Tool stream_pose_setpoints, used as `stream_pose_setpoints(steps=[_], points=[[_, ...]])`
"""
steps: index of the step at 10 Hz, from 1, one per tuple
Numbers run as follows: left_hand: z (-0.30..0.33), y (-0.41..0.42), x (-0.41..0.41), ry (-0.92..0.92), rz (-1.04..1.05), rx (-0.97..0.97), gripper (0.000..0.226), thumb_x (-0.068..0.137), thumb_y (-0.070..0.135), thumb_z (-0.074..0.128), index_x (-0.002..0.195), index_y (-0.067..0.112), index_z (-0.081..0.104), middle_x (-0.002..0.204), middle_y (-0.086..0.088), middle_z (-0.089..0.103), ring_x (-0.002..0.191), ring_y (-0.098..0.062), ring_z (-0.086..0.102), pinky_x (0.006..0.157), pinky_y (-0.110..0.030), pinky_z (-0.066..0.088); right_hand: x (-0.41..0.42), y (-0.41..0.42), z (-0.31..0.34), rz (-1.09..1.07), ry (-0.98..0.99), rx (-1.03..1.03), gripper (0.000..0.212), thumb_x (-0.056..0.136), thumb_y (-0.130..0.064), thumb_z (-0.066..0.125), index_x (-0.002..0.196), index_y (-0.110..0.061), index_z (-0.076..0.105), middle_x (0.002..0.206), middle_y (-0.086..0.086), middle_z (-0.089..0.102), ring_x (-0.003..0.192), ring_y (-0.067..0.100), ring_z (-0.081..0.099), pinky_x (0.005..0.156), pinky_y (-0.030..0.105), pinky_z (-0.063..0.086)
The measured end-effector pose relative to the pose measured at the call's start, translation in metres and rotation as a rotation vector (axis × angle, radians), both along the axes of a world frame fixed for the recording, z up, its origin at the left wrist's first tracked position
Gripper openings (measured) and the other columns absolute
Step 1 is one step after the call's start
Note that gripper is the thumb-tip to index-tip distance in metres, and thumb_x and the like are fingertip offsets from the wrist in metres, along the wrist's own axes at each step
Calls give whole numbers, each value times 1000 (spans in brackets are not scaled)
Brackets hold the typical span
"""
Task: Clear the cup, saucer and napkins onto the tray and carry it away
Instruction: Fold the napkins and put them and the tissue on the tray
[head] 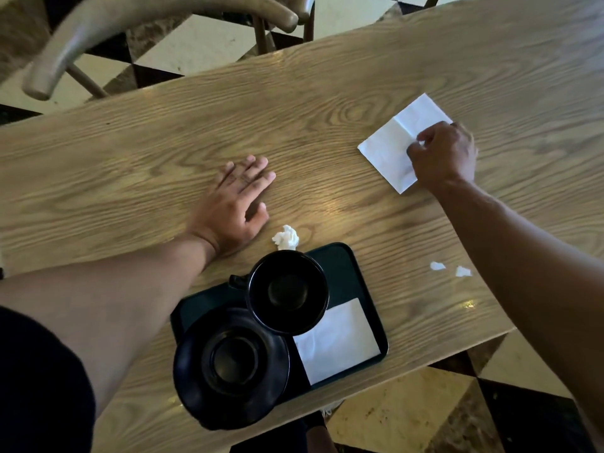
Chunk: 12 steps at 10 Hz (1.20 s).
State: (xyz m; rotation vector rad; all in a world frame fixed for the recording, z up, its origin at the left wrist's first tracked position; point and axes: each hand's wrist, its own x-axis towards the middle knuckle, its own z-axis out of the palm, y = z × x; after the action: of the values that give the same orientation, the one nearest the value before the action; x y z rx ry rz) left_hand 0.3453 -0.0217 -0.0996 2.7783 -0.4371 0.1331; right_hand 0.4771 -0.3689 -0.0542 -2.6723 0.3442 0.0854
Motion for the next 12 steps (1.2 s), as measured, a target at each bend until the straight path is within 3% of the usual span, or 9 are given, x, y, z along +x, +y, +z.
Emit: stream_pose_setpoints(steps=[2,5,7,8,9,10,11,12], points=[[0,0,0,5,-1,6,57,94,32,46,147,11,53,161,-10,41,153,-26,32,125,-51,23,-6,2,4,-8,-28,13,18,86,-22,59,98,-20,73,122,8,63,122,29,56,110,43,41],[-1,0,0,11,-3,6,58,94,32,45,147,11,52,161,-10,41,153,-26,32,125,-51,22,-17,-11,1,39,-42,15,29,82,-31,62,106,-19,72,115,7,66,114,30,59,106,44,44],[-1,-1,-1,-1,-2,4,57,95,30,46,147,11,52,161,-11,41,153,-26,32,124,-53,23,-17,-6,3,86,-111,-30,22,86,-27,60,97,-14,74,111,9,68,110,32,61,102,45,45],[-1,0,0,2,-3,13,57,95,30,47,148,11,52,162,-10,40,153,-26,31,124,-53,23,-23,-3,8,56,-171,37,22,84,-28,60,94,-13,74,107,8,69,105,28,62,98,39,46],[0,0,0,12,-3,14,57,95,30,46,149,11,50,162,-10,39,154,-25,29,125,-53,22,-47,8,25,72,-255,194,19,80,-29,65,88,-15,74,98,1,68,94,14,60,82,17,39],[1,-1,-1,25,-3,8,58,95,31,45,149,11,49,163,-10,38,154,-25,28,125,-53,21,-73,17,42,78,-253,330,9,78,-28,69,85,-23,72,95,-5,70,91,8,60,82,15,43],[2,-1,-2,28,1,5,58,95,31,45,149,11,49,163,-10,38,154,-25,28,125,-52,21,-114,26,71,31,-197,625,14,80,-15,73,84,-28,68,84,-10,73,81,4,68,75,24,53],[3,-1,-3,22,4,14,57,95,31,45,149,11,50,162,-10,39,154,-25,29,125,-52,22,-138,23,87,34,-176,774,21,84,-3,75,85,-23,68,76,-16,71,71,-3,64,66,16,49]])
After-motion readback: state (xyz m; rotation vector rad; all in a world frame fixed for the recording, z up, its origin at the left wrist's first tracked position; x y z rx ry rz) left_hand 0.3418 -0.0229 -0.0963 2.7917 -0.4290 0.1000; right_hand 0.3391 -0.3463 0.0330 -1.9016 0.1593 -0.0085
